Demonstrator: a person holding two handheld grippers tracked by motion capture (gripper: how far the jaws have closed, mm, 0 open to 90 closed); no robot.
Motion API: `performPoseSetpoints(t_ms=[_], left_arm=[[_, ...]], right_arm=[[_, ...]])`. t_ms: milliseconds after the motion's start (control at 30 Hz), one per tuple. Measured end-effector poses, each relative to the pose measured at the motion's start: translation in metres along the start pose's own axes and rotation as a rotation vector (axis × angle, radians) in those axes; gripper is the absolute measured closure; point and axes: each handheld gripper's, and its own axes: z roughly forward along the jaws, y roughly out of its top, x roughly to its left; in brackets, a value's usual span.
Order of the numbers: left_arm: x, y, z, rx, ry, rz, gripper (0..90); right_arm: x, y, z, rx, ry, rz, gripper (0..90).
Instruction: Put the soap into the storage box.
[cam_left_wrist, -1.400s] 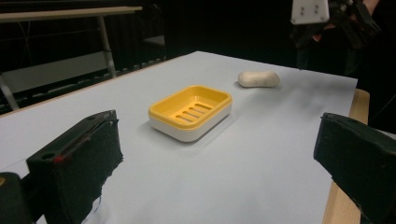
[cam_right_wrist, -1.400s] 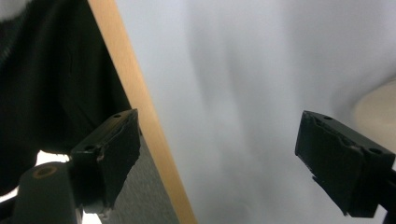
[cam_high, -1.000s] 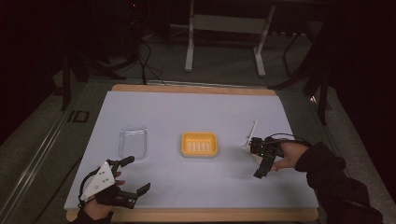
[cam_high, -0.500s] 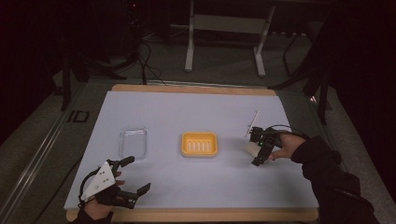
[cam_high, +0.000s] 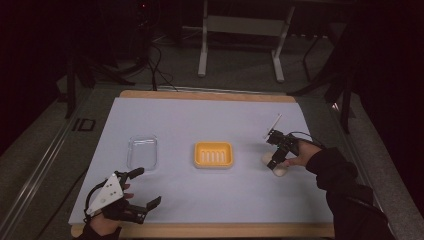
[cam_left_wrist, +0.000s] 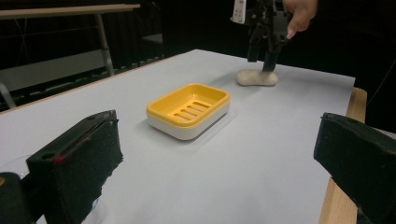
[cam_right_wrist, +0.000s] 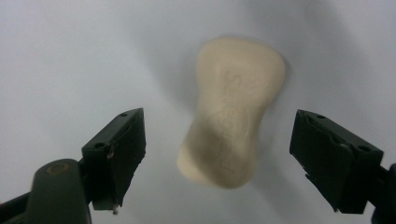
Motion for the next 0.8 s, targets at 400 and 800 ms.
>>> performPoseSetpoints(t_ms=[400, 800], left_arm=[[0.0, 0.0, 0.0, -0.001, 0.0, 0.002, 1.1], [0.0, 0.0, 0.0, -0.002, -0.001, 0.002, 1.1]], right_arm=[[-0.007, 0.002, 0.026, 0.034, 0.014, 0.014, 28.7], [-0.012, -0.011, 0.035, -0.123, -0.001, 0.037, 41.1]])
